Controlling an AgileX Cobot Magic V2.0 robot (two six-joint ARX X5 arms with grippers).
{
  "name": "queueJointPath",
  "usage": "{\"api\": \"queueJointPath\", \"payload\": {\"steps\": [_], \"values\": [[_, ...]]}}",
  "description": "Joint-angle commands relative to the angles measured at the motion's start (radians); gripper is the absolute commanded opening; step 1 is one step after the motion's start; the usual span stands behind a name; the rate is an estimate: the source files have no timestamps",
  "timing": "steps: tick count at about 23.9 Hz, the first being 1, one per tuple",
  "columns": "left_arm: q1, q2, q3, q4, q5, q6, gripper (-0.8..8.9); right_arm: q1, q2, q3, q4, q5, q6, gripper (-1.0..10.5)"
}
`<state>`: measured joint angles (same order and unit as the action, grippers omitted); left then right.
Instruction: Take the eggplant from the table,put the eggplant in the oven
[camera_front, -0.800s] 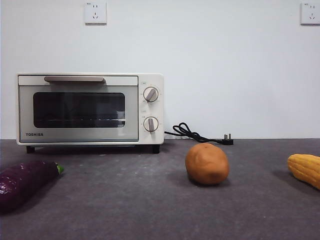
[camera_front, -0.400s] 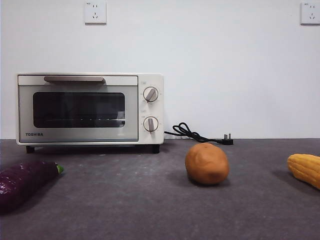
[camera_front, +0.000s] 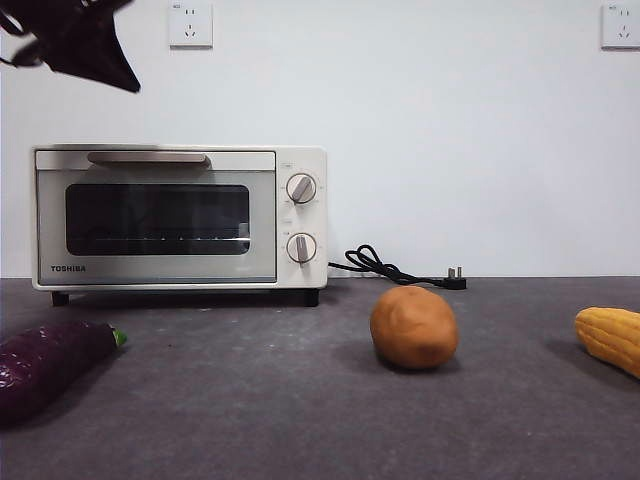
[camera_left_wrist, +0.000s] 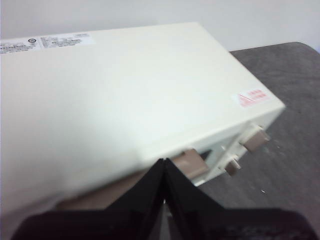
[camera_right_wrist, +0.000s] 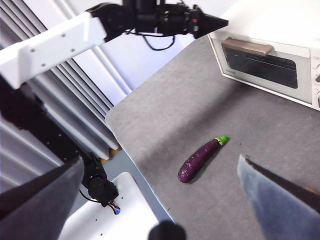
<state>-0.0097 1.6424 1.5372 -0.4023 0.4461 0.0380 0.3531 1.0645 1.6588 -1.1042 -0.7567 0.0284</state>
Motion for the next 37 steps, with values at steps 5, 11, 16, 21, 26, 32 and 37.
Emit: {"api": "queueJointPath", "payload": {"steps": [5,11,16,21,26,32,37], "values": [[-0.002,0.098,0.06,0.003,-0.002,0.022,-0.06,0.002,0.004,0.003,0.004,0.037,-0.014,6.0],[-0.008,0.142,0.06,-0.026,-0.034,0.078,-0.06,0.002,0.026,0.003,0.003,0.046,-0.014,6.0],[-0.01,0.155,0.06,-0.035,-0.082,0.121,-0.06,0.002,0.048,0.003,0.0,0.046,-0.014,6.0],[-0.01,0.163,0.06,-0.026,-0.119,0.139,-0.06,0.002,0.064,0.003,-0.003,0.042,-0.014,6.0],[-0.01,0.174,0.06,-0.05,-0.126,0.149,-0.06,0.002,0.064,0.003,-0.01,0.042,-0.014,6.0],[-0.023,0.19,0.06,-0.126,-0.126,0.15,-0.06,0.002,0.064,0.003,-0.019,0.042,-0.015,6.0],[-0.044,0.19,0.06,-0.179,-0.124,0.15,-0.06,0.002,0.064,0.003,-0.019,0.043,-0.031,6.0]]}}
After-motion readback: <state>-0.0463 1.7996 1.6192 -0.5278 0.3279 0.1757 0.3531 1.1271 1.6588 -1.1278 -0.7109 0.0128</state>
